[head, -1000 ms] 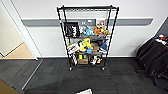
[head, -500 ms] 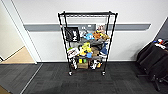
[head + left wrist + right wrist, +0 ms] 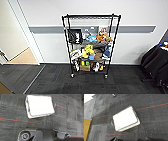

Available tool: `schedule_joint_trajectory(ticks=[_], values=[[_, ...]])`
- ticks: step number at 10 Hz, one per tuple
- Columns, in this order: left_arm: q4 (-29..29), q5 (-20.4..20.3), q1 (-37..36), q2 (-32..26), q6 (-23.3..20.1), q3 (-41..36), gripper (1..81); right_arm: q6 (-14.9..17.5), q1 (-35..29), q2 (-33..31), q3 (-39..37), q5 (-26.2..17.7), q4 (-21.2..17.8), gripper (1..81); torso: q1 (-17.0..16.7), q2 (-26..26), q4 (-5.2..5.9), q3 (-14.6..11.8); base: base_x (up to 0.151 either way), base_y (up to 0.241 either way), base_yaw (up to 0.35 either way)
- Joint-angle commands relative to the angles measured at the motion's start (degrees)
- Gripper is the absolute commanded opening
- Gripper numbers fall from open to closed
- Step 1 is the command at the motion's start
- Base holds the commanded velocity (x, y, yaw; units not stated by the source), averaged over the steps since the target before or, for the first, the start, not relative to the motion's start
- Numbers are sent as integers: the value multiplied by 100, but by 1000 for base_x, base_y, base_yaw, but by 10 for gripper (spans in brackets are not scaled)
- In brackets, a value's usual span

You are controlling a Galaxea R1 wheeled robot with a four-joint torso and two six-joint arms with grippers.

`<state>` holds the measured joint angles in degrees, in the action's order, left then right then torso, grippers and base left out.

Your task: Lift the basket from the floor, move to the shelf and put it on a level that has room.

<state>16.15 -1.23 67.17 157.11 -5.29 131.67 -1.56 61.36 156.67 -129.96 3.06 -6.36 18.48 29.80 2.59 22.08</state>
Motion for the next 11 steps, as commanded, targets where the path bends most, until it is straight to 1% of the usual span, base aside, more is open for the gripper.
schedule_joint_trajectory(ticks=[1, 2, 4, 5, 7, 10, 11], values=[[46, 308, -419, -83, 2, -54, 811, -20, -628, -99, 104, -262, -93, 811, 358, 555, -5, -2, 0, 0, 0], [37, 308, -419, -75, 2, -45, 811, -29, -698, -107, 103, -331, -137, 811, 468, 726, 19, 20, 0, 0, 0], [46, 299, -419, -74, 2, -45, 811, -37, -900, -116, 157, -420, -181, 811, 710, 1110, 22, 29, 0, 0, 0], [55, 299, -419, -74, 11, -45, 811, -37, -996, -107, 174, -508, -207, 811, 833, 1307, 22, 407, 0, 0, 0], [125, 299, -437, -74, 11, -54, 811, -37, -1120, -99, 183, -517, -225, 811, 1038, 1635, 22, 643, 0, 0, 0], [239, 308, -516, -74, 11, -45, 811, -37, -1279, -90, 165, -640, -234, 811, 1414, 2223, 22, 1156, 0, 0, 0], [274, 308, -542, -83, 11, -53, 811, -37, -1349, -81, 165, -675, -234, 811, 1897, 2975, 22, 1840, 0, 0, 0]])
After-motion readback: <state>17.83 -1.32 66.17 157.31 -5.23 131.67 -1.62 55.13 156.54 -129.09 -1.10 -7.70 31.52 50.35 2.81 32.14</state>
